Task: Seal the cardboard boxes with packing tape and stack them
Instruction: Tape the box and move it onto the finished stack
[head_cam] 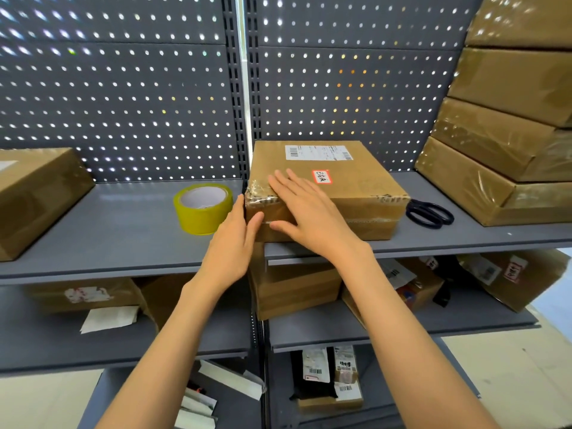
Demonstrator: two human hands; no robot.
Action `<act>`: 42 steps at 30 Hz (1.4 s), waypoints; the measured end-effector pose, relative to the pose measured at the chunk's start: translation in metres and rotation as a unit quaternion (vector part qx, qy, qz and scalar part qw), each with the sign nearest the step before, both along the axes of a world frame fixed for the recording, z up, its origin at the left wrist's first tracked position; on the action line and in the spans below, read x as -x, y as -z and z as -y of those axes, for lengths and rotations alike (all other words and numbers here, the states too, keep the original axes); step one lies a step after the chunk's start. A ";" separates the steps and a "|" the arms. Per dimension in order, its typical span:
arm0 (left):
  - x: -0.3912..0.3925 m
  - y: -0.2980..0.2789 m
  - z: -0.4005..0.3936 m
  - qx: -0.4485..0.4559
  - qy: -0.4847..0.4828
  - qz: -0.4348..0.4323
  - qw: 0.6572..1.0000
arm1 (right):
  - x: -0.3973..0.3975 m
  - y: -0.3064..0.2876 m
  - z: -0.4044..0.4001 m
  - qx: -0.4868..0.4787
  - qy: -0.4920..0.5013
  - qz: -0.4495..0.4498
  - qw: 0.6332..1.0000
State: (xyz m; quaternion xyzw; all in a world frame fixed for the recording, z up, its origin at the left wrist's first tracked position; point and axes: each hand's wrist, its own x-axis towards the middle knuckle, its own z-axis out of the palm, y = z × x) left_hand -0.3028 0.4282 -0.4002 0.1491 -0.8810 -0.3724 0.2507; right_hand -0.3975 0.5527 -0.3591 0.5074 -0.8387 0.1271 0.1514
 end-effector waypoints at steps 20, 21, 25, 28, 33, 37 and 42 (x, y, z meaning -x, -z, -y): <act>0.037 -0.010 -0.015 -0.274 -0.024 -0.124 0.953 | 0.035 0.017 -0.085 0.426 0.254 0.411 0.765; 0.037 -0.010 -0.016 -0.277 -0.026 -0.129 0.952 | 0.036 0.018 -0.084 0.441 0.253 0.420 0.752; 0.037 -0.005 -0.016 -0.255 -0.023 -0.131 0.958 | 0.038 0.023 -0.082 0.488 0.240 0.494 0.678; 0.036 -0.002 -0.014 -0.216 -0.014 -0.116 0.969 | 0.040 0.027 -0.080 0.496 0.231 0.510 0.664; 0.035 -0.007 -0.014 -0.221 -0.019 -0.126 0.967 | 0.040 0.025 -0.079 0.505 0.223 0.492 0.673; 0.036 -0.027 -0.014 -0.225 -0.016 -0.150 0.963 | 0.042 0.005 -0.075 0.530 0.214 0.463 0.678; 0.046 -0.068 -0.010 -0.185 -0.015 -0.188 0.964 | 0.050 -0.036 -0.071 0.566 0.206 0.399 0.691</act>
